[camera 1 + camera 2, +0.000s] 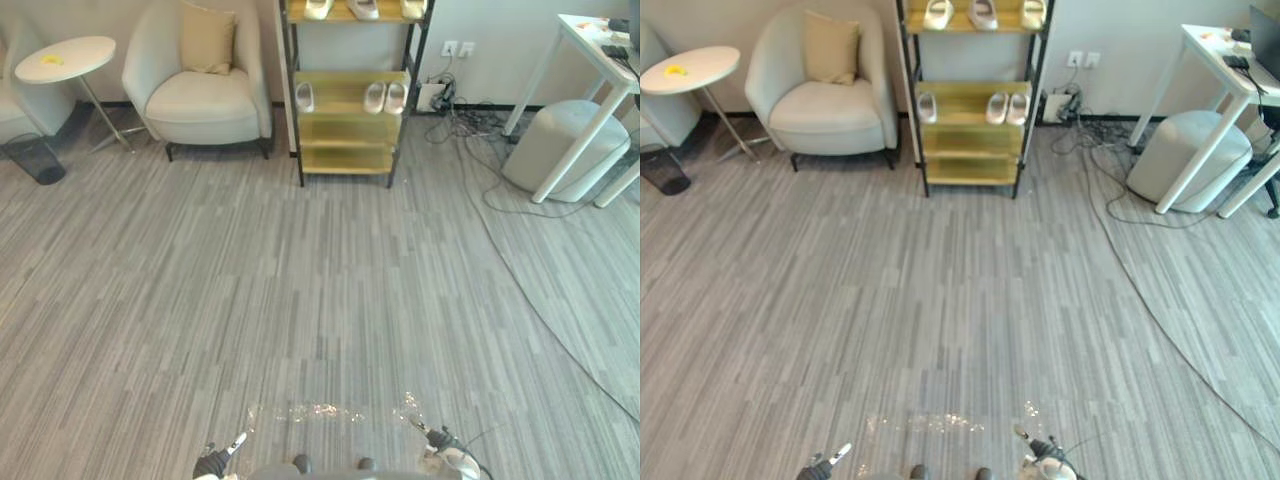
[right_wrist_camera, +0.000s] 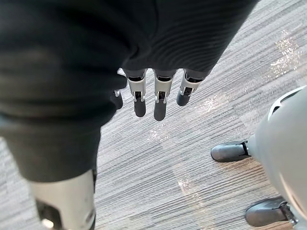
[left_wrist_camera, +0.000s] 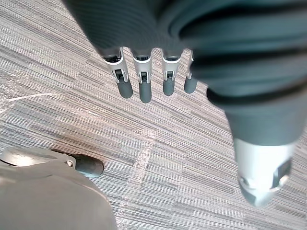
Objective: Organize the slippers on the shoe rack
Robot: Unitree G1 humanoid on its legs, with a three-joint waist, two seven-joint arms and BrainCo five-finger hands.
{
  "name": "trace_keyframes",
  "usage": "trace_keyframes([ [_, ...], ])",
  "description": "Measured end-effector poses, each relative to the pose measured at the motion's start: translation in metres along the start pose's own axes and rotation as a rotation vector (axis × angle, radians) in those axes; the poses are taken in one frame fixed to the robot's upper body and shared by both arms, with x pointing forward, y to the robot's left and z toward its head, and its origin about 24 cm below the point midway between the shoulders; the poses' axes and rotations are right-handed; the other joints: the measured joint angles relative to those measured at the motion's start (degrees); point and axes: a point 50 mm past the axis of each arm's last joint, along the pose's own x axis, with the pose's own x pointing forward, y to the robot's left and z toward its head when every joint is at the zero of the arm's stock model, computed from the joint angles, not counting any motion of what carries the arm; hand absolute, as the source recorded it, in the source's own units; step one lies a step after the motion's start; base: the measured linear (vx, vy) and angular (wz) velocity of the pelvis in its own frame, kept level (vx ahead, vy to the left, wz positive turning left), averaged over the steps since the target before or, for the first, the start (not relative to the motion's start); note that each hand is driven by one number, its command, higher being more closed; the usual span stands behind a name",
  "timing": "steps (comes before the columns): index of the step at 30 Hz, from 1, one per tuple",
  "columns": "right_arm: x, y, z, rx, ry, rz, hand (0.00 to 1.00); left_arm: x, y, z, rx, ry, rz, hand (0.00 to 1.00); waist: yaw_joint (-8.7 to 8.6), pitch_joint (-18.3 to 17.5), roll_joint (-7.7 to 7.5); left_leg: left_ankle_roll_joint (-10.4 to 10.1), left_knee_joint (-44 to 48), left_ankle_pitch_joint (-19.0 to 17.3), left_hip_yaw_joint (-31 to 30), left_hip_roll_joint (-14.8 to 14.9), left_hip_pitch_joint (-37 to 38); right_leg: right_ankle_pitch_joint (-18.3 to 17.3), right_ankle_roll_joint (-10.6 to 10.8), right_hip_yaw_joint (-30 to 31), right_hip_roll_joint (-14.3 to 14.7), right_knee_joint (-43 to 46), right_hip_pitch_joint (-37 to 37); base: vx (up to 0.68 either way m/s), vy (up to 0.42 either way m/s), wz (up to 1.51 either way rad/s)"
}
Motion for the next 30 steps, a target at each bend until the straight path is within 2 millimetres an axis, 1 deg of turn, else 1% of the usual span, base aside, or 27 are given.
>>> trace_keyframes([
  [8, 0.0, 0.005, 0.002, -0.029, -0.008, 0.019, 0.0, 0.001, -0.001, 0.004, 0.03, -0.014, -0.01, 0.0, 0.02, 0.77, -0.35, 0.08, -0.36, 0.09, 0.04, -0.04, 0.53, 0.0, -0.01, -0.01, 0.0, -0.03, 0.36, 0.0, 0.0, 0.0],
  [19, 0.0, 0.005, 0.002, -0.034, -0.006, 0.019, 0.0, 0.002, 0.0, 0.007, 0.059, -0.023, -0.034, 0.0, 0.0, 1.03, -0.77, 0.08, -0.57, 0.09, 0.38, -0.02, 0.41, 0.02, -0.03, 0.27, 0.04, -0.08, 0.0, 0.0, 0.0, -0.01],
  [24, 0.0, 0.007, 0.002, -0.085, -0.015, 0.027, 0.0, 0.002, 0.0, 0.009, 0.067, -0.026, -0.036, 0.0, -0.01, 1.1, -0.89, 0.09, -0.7, 0.08, 0.75, -0.02, 0.35, 0.03, -0.05, 0.57, 0.06, -0.09, -0.25, -0.01, 0.0, -0.03],
  [30, 0.0, 0.011, 0.006, -0.101, -0.028, 0.038, 0.0, 0.004, -0.001, 0.015, 0.079, -0.041, -0.038, 0.0, 0.01, 1.43, -1.48, 0.09, -0.67, 0.07, 1.42, 0.1, -0.51, 0.24, -0.37, 1.16, 0.16, -0.23, -1.37, -0.01, 0.0, -0.05],
])
